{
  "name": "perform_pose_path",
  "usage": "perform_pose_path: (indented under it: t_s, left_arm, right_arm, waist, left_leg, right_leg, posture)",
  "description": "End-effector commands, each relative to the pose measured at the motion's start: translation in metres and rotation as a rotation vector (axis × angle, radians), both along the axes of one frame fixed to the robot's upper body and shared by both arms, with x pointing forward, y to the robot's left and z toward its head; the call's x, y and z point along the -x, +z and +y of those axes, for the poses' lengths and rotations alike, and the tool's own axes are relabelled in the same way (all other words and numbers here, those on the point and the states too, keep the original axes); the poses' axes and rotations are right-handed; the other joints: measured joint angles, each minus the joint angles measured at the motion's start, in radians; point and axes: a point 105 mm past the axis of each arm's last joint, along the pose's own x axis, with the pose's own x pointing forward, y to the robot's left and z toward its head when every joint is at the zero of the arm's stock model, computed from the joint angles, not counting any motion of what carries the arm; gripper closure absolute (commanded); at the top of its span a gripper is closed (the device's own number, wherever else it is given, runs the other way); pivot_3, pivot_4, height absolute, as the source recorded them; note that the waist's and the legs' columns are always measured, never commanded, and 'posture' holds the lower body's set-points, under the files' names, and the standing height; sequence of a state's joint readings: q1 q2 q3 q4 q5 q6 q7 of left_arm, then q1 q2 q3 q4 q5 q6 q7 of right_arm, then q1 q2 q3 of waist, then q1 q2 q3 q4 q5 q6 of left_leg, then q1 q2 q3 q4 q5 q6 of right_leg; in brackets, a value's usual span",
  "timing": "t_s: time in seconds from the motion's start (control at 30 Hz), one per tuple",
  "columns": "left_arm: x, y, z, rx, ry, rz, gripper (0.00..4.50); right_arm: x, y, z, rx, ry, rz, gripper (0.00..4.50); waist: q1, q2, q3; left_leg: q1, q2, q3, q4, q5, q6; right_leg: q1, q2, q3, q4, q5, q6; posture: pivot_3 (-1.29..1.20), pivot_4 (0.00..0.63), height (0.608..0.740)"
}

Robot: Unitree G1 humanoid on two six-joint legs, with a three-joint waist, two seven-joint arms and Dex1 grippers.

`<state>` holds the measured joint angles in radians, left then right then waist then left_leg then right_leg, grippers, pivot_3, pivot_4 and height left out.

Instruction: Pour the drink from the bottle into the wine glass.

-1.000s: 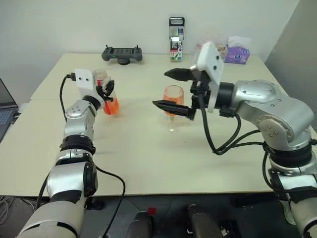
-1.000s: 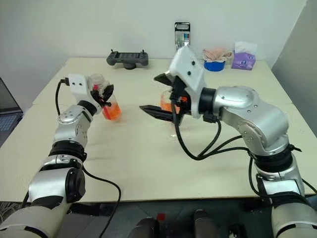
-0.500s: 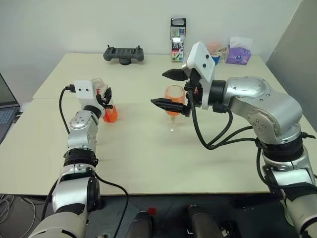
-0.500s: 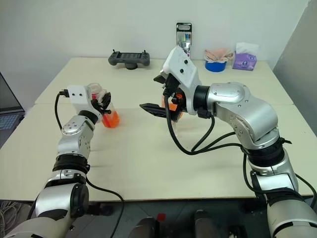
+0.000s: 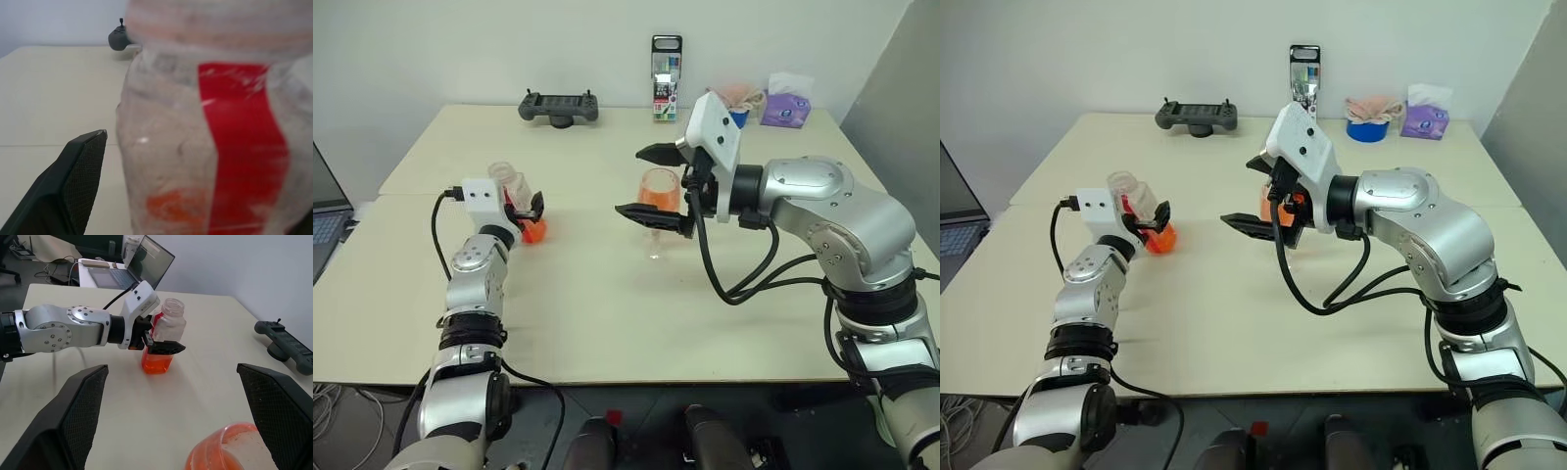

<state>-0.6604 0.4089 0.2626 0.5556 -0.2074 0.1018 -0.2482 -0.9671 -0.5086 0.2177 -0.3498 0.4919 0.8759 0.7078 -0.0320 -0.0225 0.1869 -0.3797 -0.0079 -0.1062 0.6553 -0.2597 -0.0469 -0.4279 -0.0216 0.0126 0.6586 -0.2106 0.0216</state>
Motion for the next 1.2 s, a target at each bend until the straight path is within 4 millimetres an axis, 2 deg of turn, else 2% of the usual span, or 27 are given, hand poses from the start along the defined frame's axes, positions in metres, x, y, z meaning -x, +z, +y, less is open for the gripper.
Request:
perform_pose_path:
  t_s: [0.03,0.3,0.47,0.67,0.8,0.97,1.1,1.2]
  left_arm:
    - [0.004,0.012,-0.003,-0.013,-0.007,-0.042,0.01]
    - [0.022,0.013,0.004,-0.018,0.015,-0.023,0.01]
    - [0.046,0.025,0.003,-0.047,-0.027,-0.022,0.01]
    - [0.071,0.041,0.002,-0.054,-0.043,-0.001,0.01]
    - [0.091,0.071,-0.011,-0.127,-0.241,-0.039,0.01]
    - [0.119,0.107,-0.038,-0.164,-0.619,-0.063,0.01]
    - [0.118,0.128,-0.057,-0.149,-0.774,-0.067,0.01]
    - [0.116,0.126,-0.06,-0.151,-0.804,-0.045,0.01]
  right_arm:
    - [0.002,0.014,-0.008,-0.031,-0.011,-0.061,0.0]
    - [-0.007,0.017,-0.024,-0.024,-0.055,-0.084,0.0]
    - [-0.01,0.019,-0.037,-0.015,-0.078,-0.095,0.0]
    - [-0.016,0.024,-0.074,-0.016,-0.122,-0.086,0.0]
    - [-0.015,0.024,-0.093,-0.032,-0.132,-0.067,0.0]
    - [0.003,0.021,-0.112,-0.089,-0.091,0.032,0.0]
    - [0.008,0.002,-0.126,-0.109,-0.158,0.092,0.0]
    - [0.006,0.0,-0.13,-0.127,-0.2,0.096,0.0]
  waist:
    - [0.0,0.0,0.0]
    - [0.001,0.0,0.0]
    - [-0.001,0.0,0.0]
    - [0.004,0.0,0.0]
    - [0.002,0.0,0.0]
    - [0.003,0.0,0.0]
    - [0.008,0.0,0.0]
    - [0.004,0.0,0.0]
  left_leg:
    - [0.0,0.0,0.0,0.0,0.0,0.0]
    - [0.0,0.0,0.0,0.0,0.0,0.0]
    - [0.0,0.001,0.0,-0.001,0.0,0.0]
    - [0.0,0.0,0.0,-0.001,0.0,0.0]
    - [0.0,0.001,0.0,-0.001,0.0,0.0]
    - [0.002,0.002,0.003,-0.007,0.0,0.0]
    - [0.001,0.001,0.002,-0.006,0.0,0.0]
    - [0.004,0.001,0.006,-0.007,0.0,0.0]
  right_leg:
    - [0.0,0.0,0.0,0.0,0.0,0.0]
    - [0.0,0.0,0.0,0.0,0.0,0.0]
    - [0.0,0.0,0.0,-0.001,0.0,0.0]
    - [0.001,0.0,0.0,-0.003,0.0,0.0]
    - [0.002,0.001,0.0,-0.006,-0.001,0.001]
    - [0.002,0.002,0.002,-0.011,-0.001,0.0]
    - [0.005,0.001,0.001,-0.013,-0.003,0.004]
    - [0.005,0.001,0.004,-0.013,-0.004,0.005]
  posture:
    - [0.0,0.15,0.74]
    - [0.0,0.15,0.74]
    - [0.0,0.15,0.74]
    - [0.0,0.15,0.74]
    - [0.0,0.15,0.74]
    - [0.0,0.15,0.74]
    - [0.0,0.15,0.74]
    - [0.0,0.15,0.74]
